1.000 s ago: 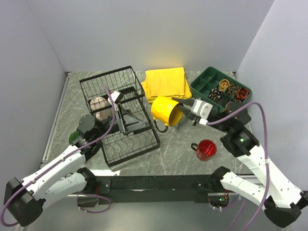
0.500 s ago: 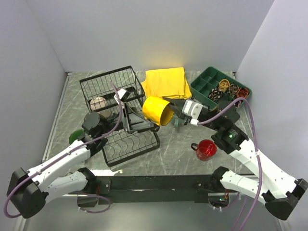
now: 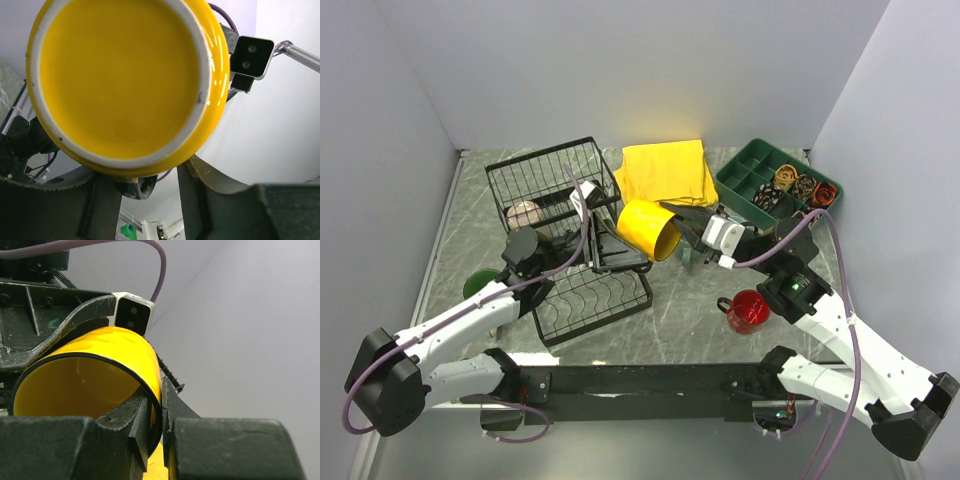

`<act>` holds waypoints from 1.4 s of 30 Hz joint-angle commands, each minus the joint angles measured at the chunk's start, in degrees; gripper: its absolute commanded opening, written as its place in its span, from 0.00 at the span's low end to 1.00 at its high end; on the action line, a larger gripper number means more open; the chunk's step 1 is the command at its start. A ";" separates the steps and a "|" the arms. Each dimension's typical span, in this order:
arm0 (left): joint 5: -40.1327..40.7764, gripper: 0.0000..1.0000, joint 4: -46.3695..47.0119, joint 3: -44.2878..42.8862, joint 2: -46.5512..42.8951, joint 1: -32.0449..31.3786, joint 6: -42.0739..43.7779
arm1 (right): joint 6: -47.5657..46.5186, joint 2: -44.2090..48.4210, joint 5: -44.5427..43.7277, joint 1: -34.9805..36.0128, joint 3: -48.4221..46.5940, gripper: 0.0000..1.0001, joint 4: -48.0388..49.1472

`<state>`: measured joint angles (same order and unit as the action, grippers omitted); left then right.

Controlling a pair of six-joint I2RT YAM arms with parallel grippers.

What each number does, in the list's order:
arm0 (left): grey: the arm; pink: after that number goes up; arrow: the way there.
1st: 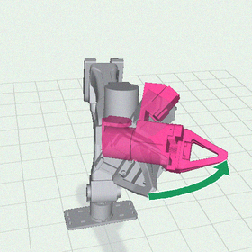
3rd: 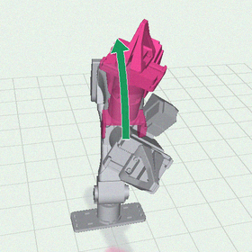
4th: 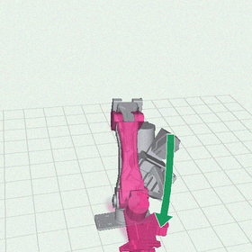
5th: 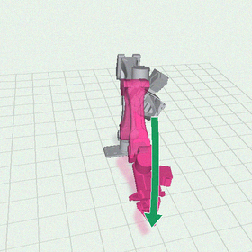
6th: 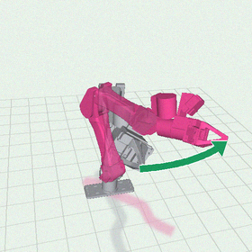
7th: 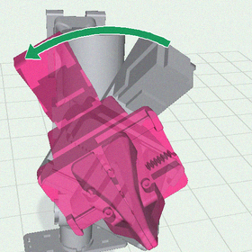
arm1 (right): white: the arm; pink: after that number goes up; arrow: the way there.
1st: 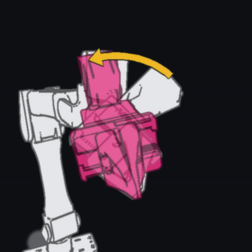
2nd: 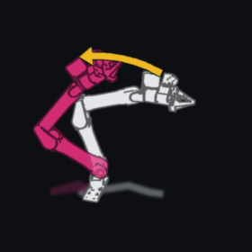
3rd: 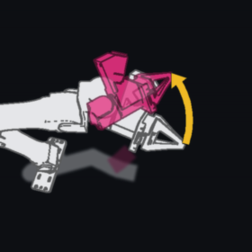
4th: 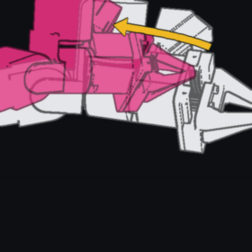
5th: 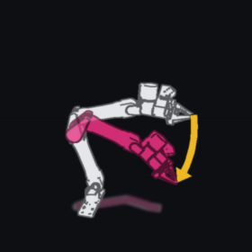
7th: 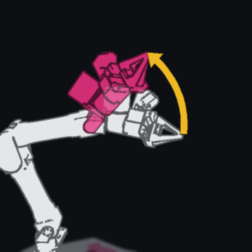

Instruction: Load the cups into the dish rack

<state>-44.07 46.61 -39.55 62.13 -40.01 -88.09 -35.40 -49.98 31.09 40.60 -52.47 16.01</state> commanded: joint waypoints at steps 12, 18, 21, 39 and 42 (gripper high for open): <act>-2.33 0.16 16.40 -2.47 1.16 -1.30 -6.39 | 1.56 1.46 1.61 0.80 4.21 0.00 8.51; 1.09 0.01 8.61 1.39 -5.25 0.28 -2.01 | 0.86 3.91 0.82 0.36 7.02 0.60 8.08; 3.37 0.01 -0.88 4.47 -11.49 3.35 3.52 | 0.68 5.93 -0.15 -0.78 9.22 0.73 7.37; 51.09 0.01 -69.72 5.80 -25.66 10.04 30.36 | 10.88 17.72 -13.16 -10.10 8.26 1.00 -27.07; 56.89 0.01 -70.69 6.24 -23.03 9.78 29.21 | 10.79 18.33 -15.09 -11.77 7.99 1.00 -29.89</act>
<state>-0.01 -24.56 -32.18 37.74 -29.93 -60.16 -26.35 -32.88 20.29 30.81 -41.78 -6.35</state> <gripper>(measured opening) 0.202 0.998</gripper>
